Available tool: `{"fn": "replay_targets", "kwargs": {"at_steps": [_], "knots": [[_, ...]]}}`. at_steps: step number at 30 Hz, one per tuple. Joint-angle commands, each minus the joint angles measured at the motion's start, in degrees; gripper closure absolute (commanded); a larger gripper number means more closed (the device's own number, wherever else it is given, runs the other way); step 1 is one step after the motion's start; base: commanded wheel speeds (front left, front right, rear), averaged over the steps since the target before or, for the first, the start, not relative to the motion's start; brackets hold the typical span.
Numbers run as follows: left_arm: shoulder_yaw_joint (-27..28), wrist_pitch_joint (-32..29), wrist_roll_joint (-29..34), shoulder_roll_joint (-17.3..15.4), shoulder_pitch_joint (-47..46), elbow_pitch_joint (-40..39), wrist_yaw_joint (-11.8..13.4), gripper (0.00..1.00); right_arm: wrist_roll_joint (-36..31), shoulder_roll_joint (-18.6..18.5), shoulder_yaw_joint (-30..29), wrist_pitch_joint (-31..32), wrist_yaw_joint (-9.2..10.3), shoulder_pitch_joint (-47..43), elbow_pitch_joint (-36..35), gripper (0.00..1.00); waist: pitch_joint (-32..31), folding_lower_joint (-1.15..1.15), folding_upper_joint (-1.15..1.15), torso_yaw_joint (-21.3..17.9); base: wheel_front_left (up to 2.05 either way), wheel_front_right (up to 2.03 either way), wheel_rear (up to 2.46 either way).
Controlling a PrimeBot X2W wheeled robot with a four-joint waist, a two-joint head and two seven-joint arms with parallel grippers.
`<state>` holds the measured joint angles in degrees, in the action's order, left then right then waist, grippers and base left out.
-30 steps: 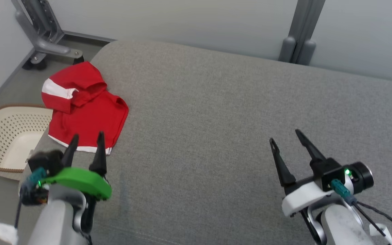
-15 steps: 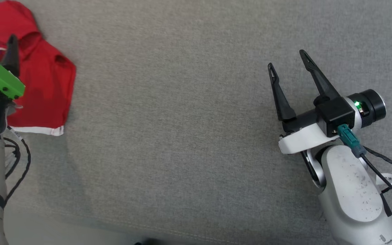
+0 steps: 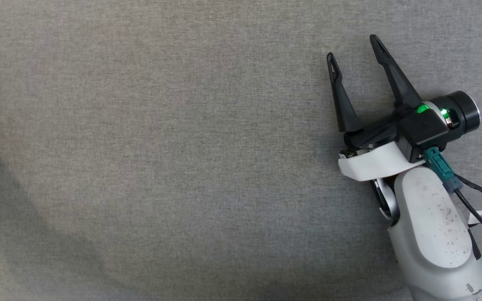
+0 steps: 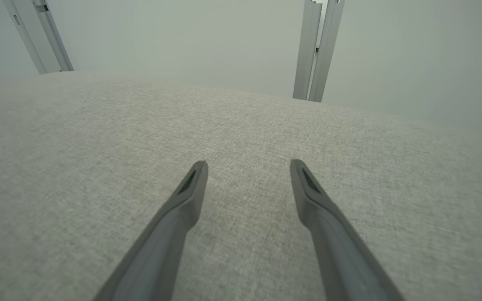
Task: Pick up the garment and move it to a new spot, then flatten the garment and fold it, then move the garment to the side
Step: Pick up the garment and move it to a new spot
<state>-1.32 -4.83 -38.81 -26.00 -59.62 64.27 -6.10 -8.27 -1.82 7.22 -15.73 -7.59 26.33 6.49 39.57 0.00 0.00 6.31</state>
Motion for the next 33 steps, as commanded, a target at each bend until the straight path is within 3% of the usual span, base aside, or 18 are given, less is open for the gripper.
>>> {"fn": "replay_targets", "kwargs": {"at_steps": [1,9,16,26,33], "knots": [[-1.2,-0.8,-0.2,2.9,1.1,1.8,-0.8,1.0,0.2,-1.9,-1.6,1.1,0.19,-4.3,4.1,0.0,0.0,0.0,0.0,-1.0,0.0,0.0,0.0],[-3.9,4.6,0.4,2.0,3.3,0.2,-1.6,1.0,3.1,-1.4,-1.2,1.0,0.15,-6.7,5.2,0.0,-7.9,0.0,0.0,-0.1,0.0,0.0,0.0],[-10.1,7.3,-1.0,2.4,7.6,-11.2,-1.4,1.0,6.4,-1.2,-0.7,0.6,0.15,-9.9,5.9,0.0,-16.9,0.0,0.0,-0.4,0.0,0.0,0.0],[-18.1,2.0,-4.1,4.5,19.1,-39.5,-1.1,1.0,11.0,-1.2,-0.2,0.6,0.15,-15.9,6.4,0.0,-26.5,0.0,0.0,-5.7,0.0,0.0,0.0],[-22.8,-6.3,-6.8,8.0,26.5,-64.5,2.9,1.0,13.2,-1.1,-0.2,0.6,0.15,-18.4,6.0,0.0,-28.7,0.0,0.0,-12.6,0.0,0.0,0.0]]}}
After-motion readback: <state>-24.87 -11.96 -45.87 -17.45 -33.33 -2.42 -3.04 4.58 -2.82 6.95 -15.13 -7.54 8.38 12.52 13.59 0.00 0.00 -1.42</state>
